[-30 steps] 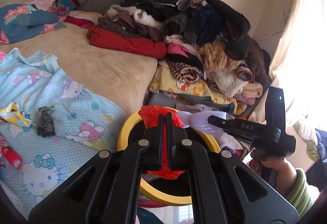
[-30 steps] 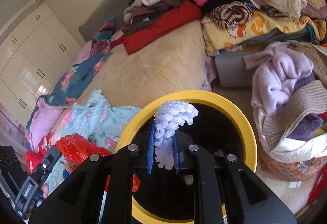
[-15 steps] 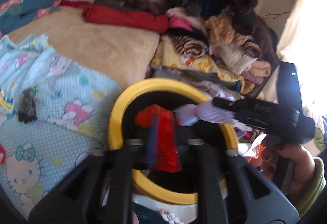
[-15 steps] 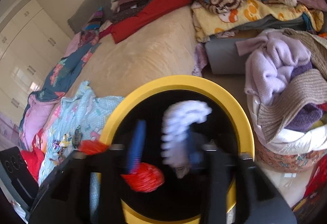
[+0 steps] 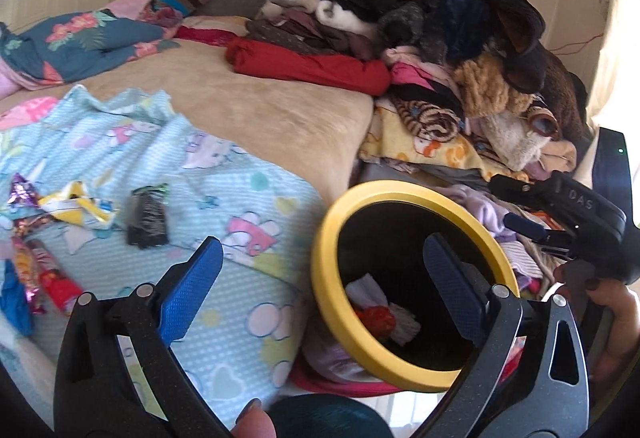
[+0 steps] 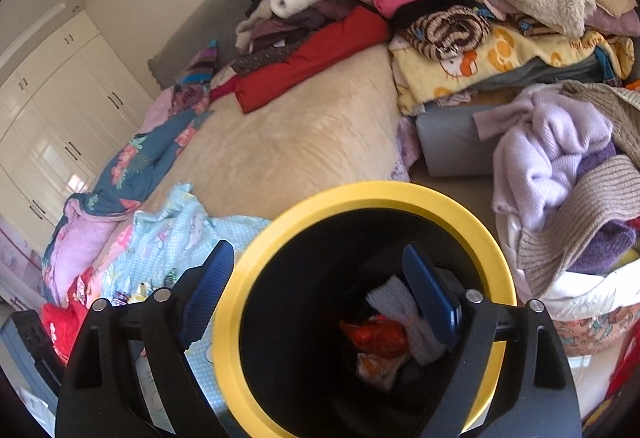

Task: Collect trash
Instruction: 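Move both grippers back toward the remaining trash on the bed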

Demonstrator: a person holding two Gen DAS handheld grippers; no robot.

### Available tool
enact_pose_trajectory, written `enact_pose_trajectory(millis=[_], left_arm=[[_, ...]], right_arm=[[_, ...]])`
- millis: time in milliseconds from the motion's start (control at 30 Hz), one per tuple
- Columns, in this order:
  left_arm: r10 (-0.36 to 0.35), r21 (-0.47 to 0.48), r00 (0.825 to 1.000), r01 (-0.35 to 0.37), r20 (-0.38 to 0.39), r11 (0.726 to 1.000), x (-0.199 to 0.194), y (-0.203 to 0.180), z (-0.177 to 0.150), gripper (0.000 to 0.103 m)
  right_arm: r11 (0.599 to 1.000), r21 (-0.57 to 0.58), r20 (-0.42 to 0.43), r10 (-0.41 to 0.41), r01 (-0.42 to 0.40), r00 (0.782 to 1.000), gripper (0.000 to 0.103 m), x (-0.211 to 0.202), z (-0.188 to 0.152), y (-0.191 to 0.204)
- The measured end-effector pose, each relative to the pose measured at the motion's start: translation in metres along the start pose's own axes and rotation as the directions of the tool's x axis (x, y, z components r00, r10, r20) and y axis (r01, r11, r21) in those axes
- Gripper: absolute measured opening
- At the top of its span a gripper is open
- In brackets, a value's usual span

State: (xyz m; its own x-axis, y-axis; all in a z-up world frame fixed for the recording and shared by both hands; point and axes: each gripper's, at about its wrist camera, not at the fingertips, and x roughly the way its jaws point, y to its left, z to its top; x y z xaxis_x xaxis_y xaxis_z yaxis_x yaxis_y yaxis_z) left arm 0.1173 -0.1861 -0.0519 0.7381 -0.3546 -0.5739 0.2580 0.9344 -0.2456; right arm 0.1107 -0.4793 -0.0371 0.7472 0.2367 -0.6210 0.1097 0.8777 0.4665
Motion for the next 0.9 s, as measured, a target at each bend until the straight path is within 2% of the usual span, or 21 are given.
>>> enact_pose_trajectory(millis=[433, 900], left_arm=[[0.088, -0.042, 0.993, -0.085, 0.084, 0.996, -0.03, 0.032, 0.01, 0.092], [0.141, -0.128, 0.982, -0.125, 0.125, 0.984, -0.048, 0.072, 0.018, 0.092]], right_arm=[[0.992, -0.11, 0.028, 0.063, -0.06, 0.998, 0.084, 0.002, -0.01, 0.044], [0.951, -0.276, 0.04, 0.156, -0.139, 0.987, 0.084, 0.006, -0.025, 0.106]])
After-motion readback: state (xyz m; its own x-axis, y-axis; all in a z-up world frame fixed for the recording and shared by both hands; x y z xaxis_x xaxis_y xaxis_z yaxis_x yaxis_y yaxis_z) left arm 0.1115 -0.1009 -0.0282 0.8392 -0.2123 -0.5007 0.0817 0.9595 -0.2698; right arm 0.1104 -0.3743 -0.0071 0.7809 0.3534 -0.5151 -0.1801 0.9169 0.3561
